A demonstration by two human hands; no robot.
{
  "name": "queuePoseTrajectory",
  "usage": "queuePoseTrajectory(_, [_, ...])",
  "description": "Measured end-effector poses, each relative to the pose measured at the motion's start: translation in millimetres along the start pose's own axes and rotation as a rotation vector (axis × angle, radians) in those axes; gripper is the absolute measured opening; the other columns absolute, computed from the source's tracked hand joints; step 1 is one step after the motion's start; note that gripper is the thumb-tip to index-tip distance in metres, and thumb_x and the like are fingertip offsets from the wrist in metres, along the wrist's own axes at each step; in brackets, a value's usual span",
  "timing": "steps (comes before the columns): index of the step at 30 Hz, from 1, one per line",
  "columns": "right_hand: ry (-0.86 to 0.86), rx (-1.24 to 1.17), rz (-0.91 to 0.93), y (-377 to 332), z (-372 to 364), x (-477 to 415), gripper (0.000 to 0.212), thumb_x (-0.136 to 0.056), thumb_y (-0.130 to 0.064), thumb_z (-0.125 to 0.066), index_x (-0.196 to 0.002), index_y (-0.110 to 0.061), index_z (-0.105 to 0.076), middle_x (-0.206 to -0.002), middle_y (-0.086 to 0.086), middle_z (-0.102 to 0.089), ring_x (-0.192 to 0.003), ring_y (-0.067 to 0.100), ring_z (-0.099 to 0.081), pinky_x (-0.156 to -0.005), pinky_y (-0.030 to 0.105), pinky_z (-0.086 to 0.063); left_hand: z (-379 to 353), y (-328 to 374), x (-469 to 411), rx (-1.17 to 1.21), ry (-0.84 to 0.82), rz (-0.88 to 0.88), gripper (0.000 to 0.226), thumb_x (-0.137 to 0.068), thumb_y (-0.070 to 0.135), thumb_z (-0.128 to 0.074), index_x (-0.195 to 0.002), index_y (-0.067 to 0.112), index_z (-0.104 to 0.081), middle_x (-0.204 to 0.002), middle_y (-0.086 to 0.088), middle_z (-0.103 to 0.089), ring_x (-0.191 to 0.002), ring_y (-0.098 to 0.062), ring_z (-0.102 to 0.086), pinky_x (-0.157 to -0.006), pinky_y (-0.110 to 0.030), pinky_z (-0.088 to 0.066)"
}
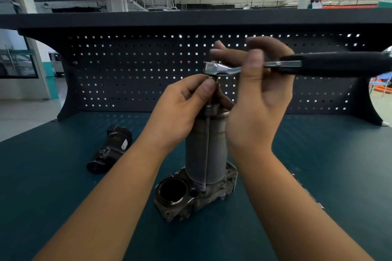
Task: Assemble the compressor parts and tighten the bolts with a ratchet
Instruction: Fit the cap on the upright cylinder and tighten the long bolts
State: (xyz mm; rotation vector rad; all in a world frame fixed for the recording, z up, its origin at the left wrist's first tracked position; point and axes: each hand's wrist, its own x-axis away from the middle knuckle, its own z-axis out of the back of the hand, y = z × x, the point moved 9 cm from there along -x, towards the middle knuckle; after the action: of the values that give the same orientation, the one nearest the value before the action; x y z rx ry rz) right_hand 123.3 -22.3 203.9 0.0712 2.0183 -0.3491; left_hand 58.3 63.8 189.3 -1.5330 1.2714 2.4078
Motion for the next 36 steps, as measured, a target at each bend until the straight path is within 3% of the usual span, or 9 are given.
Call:
queuePoseTrajectory(3, [0.170, -0.259, -0.433, 34.8, 13.0, 1.9, 0.014, -0.100, -0.027, -0.037, -0.101, -0.014, -0.042, -0.078, 0.008, -0.072, -0.076, 0.021, -0.069, -0.051, 0.023, -0.047, 1.4, -4.4, 0.9, 0.009, -0.012, -0.007, 0.026, -0.095, 0.020, -0.041, -0.078, 0.013, -0.059, -0.072, 0.007, -0.069, -0.073, -0.006, -0.065, -0.071, -0.017, -0.049])
queuePoseTrajectory(5, [0.155, -0.295, -0.504, 40.7, 13.7, 1.6, 0.012, -0.099, -0.023, -0.042, -0.097, -0.012, -0.047, -0.074, 0.005, -0.072, -0.070, 0.020, -0.069, -0.047, 0.023, -0.046, 2.0, -5.5, 1.0, 0.015, -0.003, 0.000, 0.025, -0.094, 0.021, -0.041, -0.078, 0.013, -0.059, -0.073, 0.004, -0.069, -0.075, -0.010, -0.065, -0.073, -0.021, -0.050])
queuePoseTrajectory(8, [0.063, -0.082, -0.197, 15.1, 11.5, -7.0, 0.006, -0.094, -0.009, -0.050, -0.090, -0.013, -0.052, -0.079, 0.011, -0.068, -0.078, 0.028, -0.069, -0.066, 0.033, -0.056, 4.2, -6.1, 1.6, 0.063, 0.009, 0.018, 0.024, -0.093, 0.023, -0.042, -0.084, 0.015, -0.063, -0.075, 0.005, -0.071, -0.075, -0.006, -0.066, -0.070, -0.017, -0.050])
queuePoseTrajectory(12, [-0.182, 0.358, 0.185, -13.6, -9.7, -4.0, 0.004, -0.087, -0.014, -0.058, -0.090, -0.013, -0.055, -0.086, 0.001, -0.060, -0.081, 0.019, -0.064, -0.074, 0.026, -0.052, 3.5, -3.1, 3.0, 0.081, 0.033, 0.007, 0.016, -0.089, 0.026, -0.049, -0.091, 0.018, -0.063, -0.074, 0.013, -0.070, -0.073, 0.002, -0.064, -0.065, -0.012, -0.048])
queuePoseTrajectory(17, [-0.283, 0.509, 0.236, -15.8, -8.2, -7.2, 0.016, -0.084, -0.028, -0.060, -0.094, -0.015, -0.059, -0.088, 0.001, -0.062, -0.086, 0.017, -0.064, -0.079, 0.029, -0.051, 2.0, 0.6, 3.4, 0.067, 0.023, -0.004, 0.022, -0.084, 0.033, -0.048, -0.083, 0.017, -0.064, -0.069, 0.014, -0.069, -0.067, 0.003, -0.063, -0.062, -0.010, -0.047])
queuePoseTrajectory(22, [0.136, -0.006, -0.301, 21.7, 27.2, -12.6, 0.026, -0.095, -0.033, -0.048, -0.085, -0.010, -0.055, -0.068, 0.010, -0.070, -0.068, 0.027, -0.070, -0.056, 0.031, -0.053, -0.2, -5.4, 2.5, 0.047, 0.003, 0.031, 0.027, -0.091, 0.029, -0.045, -0.074, 0.016, -0.060, -0.070, 0.003, -0.070, -0.071, -0.009, -0.068, -0.067, -0.017, -0.050])
queuePoseTrajectory(25, [0.143, -0.166, -0.571, 45.2, 27.0, -8.8, 0.032, -0.097, -0.033, -0.046, -0.081, -0.008, -0.058, -0.067, 0.009, -0.070, -0.063, 0.025, -0.069, -0.050, 0.030, -0.052, 0.1, -7.4, 1.8, 0.023, 0.008, 0.037, 0.029, -0.090, 0.034, -0.045, -0.075, 0.015, -0.060, -0.070, 0.001, -0.070, -0.073, -0.012, -0.068, -0.069, -0.021, -0.052])
queuePoseTrajectory(33, [-0.114, 0.371, 0.240, -28.9, -4.6, -10.7, 0.006, -0.087, -0.014, -0.055, -0.090, -0.016, -0.060, -0.079, -0.001, -0.062, -0.075, 0.007, -0.060, -0.073, 0.017, -0.046, 1.0, -3.5, 2.8, 0.043, 0.026, 0.042, 0.029, -0.085, 0.033, -0.045, -0.092, 0.008, -0.058, -0.072, 0.011, -0.069, -0.071, 0.001, -0.064, -0.067, -0.012, -0.048])
queuePoseTrajectory(36, [-0.251, 0.554, 0.409, -38.1, -24.5, -0.5, 0.014, -0.088, -0.010, -0.055, -0.089, 0.000, -0.066, -0.081, 0.003, -0.059, -0.076, 0.013, -0.057, -0.073, 0.018, -0.043, 2.3, 7.0, 7.0, -0.036, 0.069, -0.019, 0.025, -0.071, 0.051, -0.046, -0.085, 0.036, -0.060, -0.068, 0.033, -0.063, -0.070, 0.017, -0.057, -0.068, -0.005, -0.044])
